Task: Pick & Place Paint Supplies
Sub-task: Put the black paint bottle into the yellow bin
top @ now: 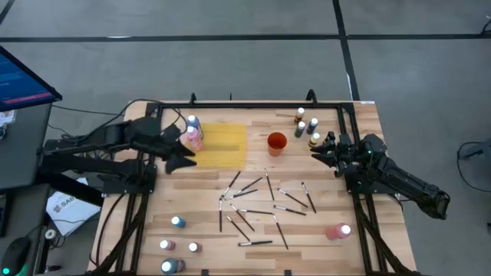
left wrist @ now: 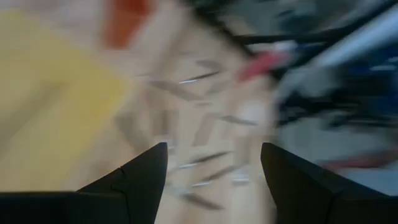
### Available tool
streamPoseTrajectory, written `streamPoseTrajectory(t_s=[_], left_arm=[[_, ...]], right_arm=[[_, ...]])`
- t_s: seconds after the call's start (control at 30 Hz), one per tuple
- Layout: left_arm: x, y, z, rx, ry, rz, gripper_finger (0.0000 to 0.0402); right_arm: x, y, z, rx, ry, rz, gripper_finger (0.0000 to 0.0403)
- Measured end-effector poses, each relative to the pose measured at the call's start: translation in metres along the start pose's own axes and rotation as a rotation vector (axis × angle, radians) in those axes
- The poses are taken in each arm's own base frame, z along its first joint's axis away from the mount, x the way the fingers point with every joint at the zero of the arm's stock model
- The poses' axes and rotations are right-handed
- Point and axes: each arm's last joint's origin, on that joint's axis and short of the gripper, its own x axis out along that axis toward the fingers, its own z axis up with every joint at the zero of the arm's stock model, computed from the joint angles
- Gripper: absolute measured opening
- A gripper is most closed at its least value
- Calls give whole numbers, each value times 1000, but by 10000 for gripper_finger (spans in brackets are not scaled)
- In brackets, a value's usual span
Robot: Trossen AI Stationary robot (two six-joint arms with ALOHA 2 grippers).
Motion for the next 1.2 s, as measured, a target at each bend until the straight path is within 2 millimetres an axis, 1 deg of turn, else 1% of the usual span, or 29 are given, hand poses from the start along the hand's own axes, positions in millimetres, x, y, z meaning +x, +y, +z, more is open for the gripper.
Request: streamPoseTrajectory(t_s=[0.07,0.13,0.27,0.4,0.5,0.6,0.7,0.8,0.93,1.07,1.2], left_arm=[[-4,-11,3,-53,-55,-103,249],[-10,-25,11,-101,-147,-235,250],[-22,-51,32,-71,-391,-507,249],[-33,-69,46,-27,-594,-704,242],[-35,-78,52,-59,-699,-801,236],[-28,-85,56,-63,-755,-857,231],[-12,-92,56,-67,-742,-884,228],[5,-102,53,-58,-661,-903,228],[22,-116,47,-18,-552,-956,227],[30,-128,35,12,-478,-968,227],[40,-131,20,48,-359,-897,227]], right_arm=[[0,0,0,0,1,1,120],[0,0,0,0,0,0,120],[0,0,0,0,0,1,120],[0,0,0,0,0,1,120],[0,0,0,0,0,1,120],[0,0,0,0,0,1,120],[0,0,0,0,0,1,120],[0,0,0,0,0,1,120],[0,0,0,0,1,1,120],[0,0,0,0,1,1,120],[0,0,0,0,0,1,120]])
